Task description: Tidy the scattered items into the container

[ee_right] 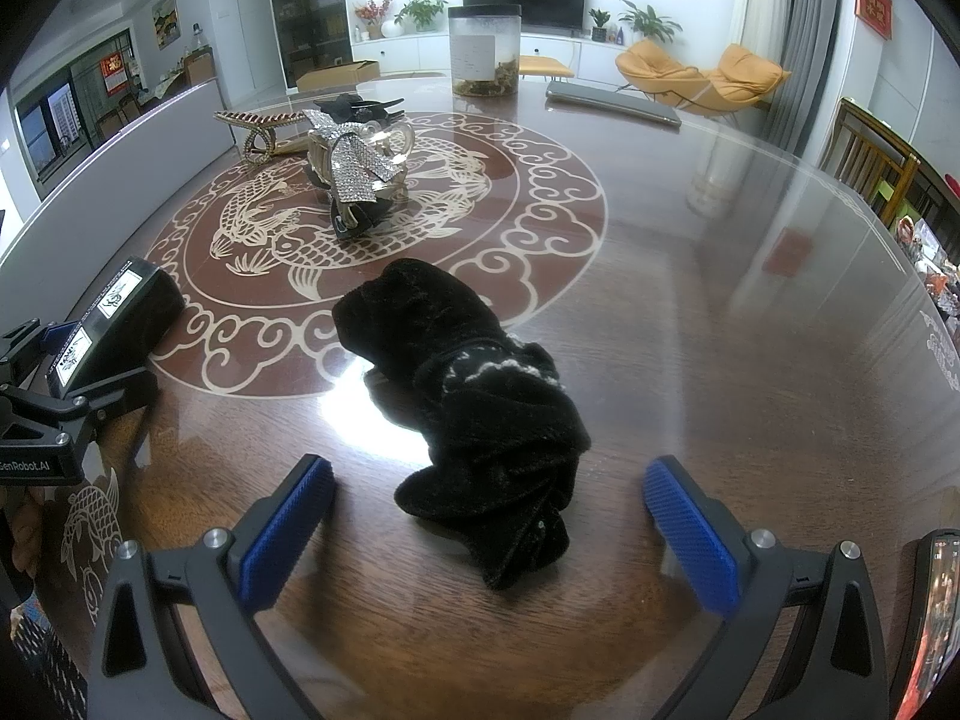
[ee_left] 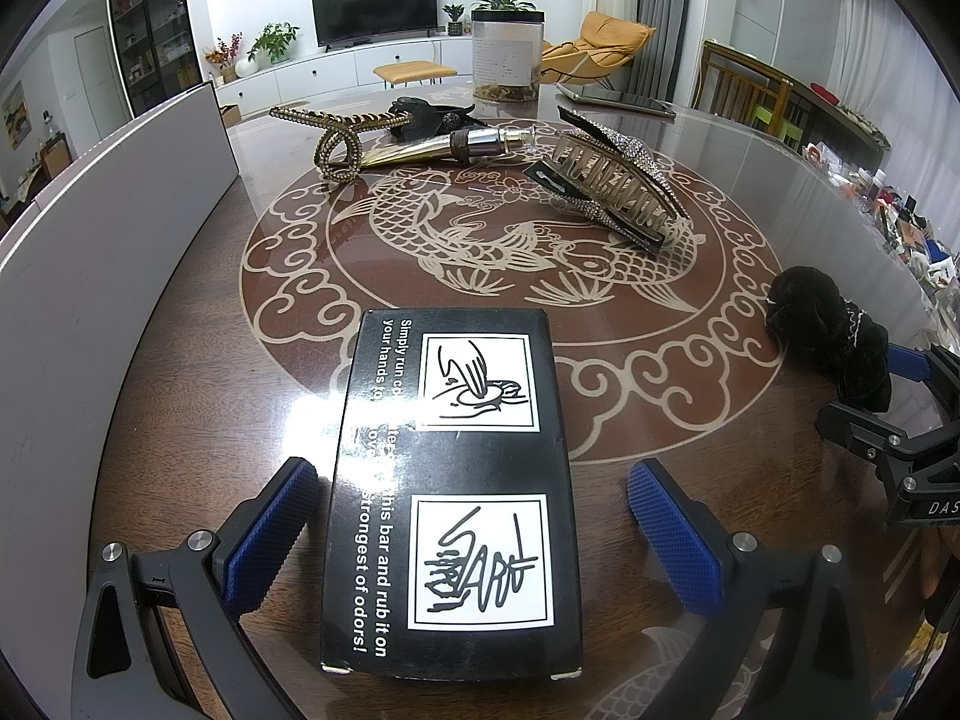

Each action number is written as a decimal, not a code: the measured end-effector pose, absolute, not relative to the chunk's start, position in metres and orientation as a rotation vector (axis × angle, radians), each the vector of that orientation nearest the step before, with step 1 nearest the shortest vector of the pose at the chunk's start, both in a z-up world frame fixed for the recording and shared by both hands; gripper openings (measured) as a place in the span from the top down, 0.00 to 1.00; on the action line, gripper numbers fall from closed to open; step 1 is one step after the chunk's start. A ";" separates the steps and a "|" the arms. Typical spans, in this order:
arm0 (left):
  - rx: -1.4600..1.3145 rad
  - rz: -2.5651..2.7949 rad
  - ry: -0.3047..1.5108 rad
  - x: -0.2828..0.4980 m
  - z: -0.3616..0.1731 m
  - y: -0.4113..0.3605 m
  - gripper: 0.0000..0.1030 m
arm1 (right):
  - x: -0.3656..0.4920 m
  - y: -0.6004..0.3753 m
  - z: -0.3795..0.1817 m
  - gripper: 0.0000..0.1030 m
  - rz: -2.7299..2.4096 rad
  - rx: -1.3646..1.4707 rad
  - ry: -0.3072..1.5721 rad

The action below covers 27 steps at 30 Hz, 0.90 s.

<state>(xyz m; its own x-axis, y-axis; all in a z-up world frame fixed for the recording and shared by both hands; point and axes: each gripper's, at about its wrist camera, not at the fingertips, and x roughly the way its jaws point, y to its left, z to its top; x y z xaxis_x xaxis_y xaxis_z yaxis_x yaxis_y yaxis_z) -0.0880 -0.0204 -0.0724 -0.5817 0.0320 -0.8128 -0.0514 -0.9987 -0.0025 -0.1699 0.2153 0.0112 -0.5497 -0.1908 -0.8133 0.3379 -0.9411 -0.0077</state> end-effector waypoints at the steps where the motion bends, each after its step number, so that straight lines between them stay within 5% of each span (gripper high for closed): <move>1: -1.414 2.753 0.033 -0.088 -0.072 -0.020 0.00 | -0.170 0.215 0.011 0.00 -2.517 1.292 0.235; 9: -1.413 2.729 0.061 -0.087 -0.070 -0.022 0.04 | -0.170 0.215 0.011 0.00 -2.517 1.292 0.235; 11: -1.371 2.735 0.077 -0.085 -0.064 -0.025 0.44 | -0.170 0.215 0.011 0.00 -2.516 1.291 0.233; 27: -1.425 2.677 0.066 -0.050 -0.058 -0.032 0.44 | -0.190 0.213 0.026 0.01 -2.303 1.351 0.343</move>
<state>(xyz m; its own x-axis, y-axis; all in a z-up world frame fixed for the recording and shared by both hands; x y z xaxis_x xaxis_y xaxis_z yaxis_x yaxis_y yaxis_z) -0.0502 -0.0320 -0.0582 -0.5540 0.0754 -0.8291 -0.1160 -0.9932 -0.0128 -0.1898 0.2126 0.0259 -0.4219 -0.2503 -0.8714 0.4935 -0.8697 0.0108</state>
